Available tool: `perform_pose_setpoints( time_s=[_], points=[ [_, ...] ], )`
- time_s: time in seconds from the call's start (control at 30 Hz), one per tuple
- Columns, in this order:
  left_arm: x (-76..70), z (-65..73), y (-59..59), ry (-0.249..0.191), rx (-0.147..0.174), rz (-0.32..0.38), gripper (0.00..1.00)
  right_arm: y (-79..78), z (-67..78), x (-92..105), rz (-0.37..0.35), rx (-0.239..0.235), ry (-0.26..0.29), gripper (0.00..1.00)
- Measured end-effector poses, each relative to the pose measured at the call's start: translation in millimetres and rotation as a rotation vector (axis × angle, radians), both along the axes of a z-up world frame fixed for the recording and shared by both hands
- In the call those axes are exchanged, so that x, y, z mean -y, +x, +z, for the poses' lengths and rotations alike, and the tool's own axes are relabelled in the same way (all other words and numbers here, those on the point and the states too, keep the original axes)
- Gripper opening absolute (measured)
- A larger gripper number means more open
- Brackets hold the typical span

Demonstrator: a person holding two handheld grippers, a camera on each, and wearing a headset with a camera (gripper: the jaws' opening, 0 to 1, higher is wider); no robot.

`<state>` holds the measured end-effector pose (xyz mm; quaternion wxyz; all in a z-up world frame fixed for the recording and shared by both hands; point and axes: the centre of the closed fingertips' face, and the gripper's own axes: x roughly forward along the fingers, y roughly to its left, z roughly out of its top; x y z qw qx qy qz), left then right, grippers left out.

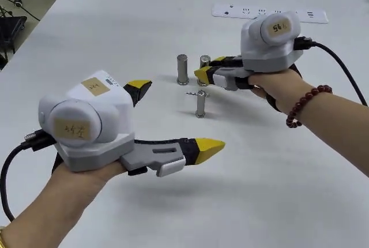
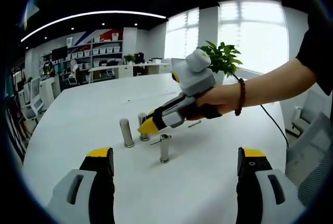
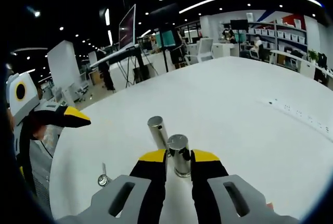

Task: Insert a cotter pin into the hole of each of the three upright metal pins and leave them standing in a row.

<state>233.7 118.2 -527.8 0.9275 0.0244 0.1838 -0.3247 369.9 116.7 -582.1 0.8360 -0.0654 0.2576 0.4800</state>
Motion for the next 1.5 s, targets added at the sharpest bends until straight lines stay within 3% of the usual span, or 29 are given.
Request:
perform_pose_setpoints(
  time_s=[0.33,0.43,0.77,1.07,1.5],
  points=[
    [-3.8,0.0,-3.2,-0.017,-0.005,-0.009,0.99,-3.5,0.8,0.4,0.046,0.034,-0.032,0.09],
    [-3.2,-1.0,-5.1,-0.012,-0.007,-0.022,0.99,-5.7,1.3,0.7,0.075,0.06,-0.052,0.08],
    [-2.6,-3.5,-7.1,0.002,-0.006,-0.034,0.99,-16.0,6.7,7.6,0.11,0.077,-0.081,0.08],
    [-4.9,-2.7,-7.4,0.0,-0.003,-0.03,0.99,-33.0,19.9,23.8,0.128,0.105,-0.095,0.07],
    [-2.9,0.2,-6.8,0.004,-0.001,-0.044,0.99,-55.5,10.9,53.6,0.164,0.096,-0.137,0.08]
  ],
)
